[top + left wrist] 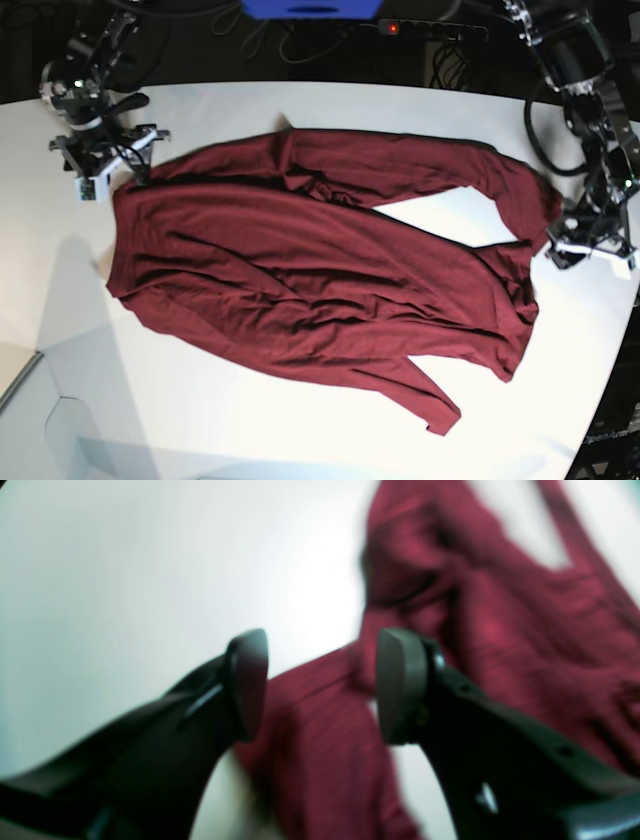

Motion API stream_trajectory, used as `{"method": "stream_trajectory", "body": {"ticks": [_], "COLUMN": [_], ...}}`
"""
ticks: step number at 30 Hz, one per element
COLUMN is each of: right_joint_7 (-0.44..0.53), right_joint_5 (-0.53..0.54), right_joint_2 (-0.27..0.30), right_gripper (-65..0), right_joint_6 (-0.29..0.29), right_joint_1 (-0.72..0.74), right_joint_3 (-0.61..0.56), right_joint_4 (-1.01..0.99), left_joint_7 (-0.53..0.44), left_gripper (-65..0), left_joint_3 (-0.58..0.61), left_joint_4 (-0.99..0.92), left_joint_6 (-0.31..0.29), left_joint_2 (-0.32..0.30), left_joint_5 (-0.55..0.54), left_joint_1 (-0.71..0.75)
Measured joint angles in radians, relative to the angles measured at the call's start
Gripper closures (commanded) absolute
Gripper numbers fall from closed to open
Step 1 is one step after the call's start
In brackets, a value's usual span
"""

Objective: Layout the t-shirt on the table in an organized manner, then fold the t-shirt properly
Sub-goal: 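Grasp the sleeve near the left gripper and pull it outward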

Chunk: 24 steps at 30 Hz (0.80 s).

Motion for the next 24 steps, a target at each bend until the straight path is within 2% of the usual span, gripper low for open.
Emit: {"method": "stream_trajectory", "body": {"ticks": [4, 11, 15, 19, 24], "right_joint_7": [0.002, 0.027, 0.053, 0.079, 0.092], "right_joint_5": [0.004, 0.015, 0.027, 0.038, 0.048], "right_joint_2": [-0.032, -0.036, -0.027, -0.024, 0.023], "right_gripper": [-39.2, -39.0, -39.0, -39.0, -39.0], "right_joint_6": [0.0, 0.0, 0.0, 0.0, 0.007], "right_joint_1": [0.0, 0.01, 0.007, -0.034, -0.082], "right_joint_3": [-0.052, -0.09, -0.084, -0.025, 0.024], "right_joint_4": [-0.035, -0.117, -0.135, -0.126, -0.124], "left_joint_7": [0.002, 0.0, 0.0, -0.001, -0.004], "left_gripper": [-33.5, -33.5, -33.5, -33.5, -33.5], "left_joint_3": [0.011, 0.008, 0.008, 0.008, 0.01], "left_joint_4": [0.002, 0.002, 0.003, 0.003, 0.003], "left_joint_6": [-0.008, -0.009, -0.009, -0.009, -0.008], "left_joint_2": [0.009, 0.006, 0.005, 0.006, 0.023], "left_joint_5": [-0.016, -0.016, -0.016, -0.016, -0.015], "left_joint_1": [0.024, 0.048, 0.046, 0.044, 0.038]}}
